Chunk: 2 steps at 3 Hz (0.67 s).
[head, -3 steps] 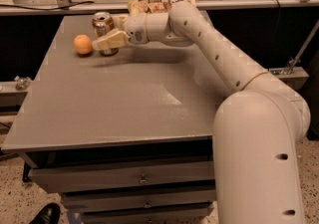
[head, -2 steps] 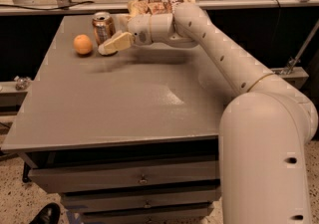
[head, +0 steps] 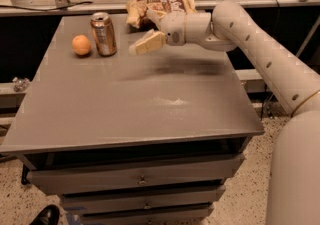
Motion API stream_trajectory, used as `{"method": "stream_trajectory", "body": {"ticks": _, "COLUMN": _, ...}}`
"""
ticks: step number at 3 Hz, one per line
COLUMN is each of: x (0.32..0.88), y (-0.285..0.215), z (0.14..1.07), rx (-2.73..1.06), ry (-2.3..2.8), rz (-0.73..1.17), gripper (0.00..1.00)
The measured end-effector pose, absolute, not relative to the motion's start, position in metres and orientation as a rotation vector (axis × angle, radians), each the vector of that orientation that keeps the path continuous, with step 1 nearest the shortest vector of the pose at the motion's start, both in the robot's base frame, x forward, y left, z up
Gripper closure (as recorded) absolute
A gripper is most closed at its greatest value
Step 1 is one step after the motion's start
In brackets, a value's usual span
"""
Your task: Move orange can near orange
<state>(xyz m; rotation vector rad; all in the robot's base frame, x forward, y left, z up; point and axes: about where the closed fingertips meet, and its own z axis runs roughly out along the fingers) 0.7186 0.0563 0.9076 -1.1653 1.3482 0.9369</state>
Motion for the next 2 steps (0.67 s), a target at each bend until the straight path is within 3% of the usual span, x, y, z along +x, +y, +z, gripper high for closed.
{"method": "stream_trajectory", "body": {"ticks": 2, "x": 0.659, "y": -0.075, "z": 0.958, "rx": -1.199, "ry": 1.318, "rz": 0.767, "gripper": 0.0}}
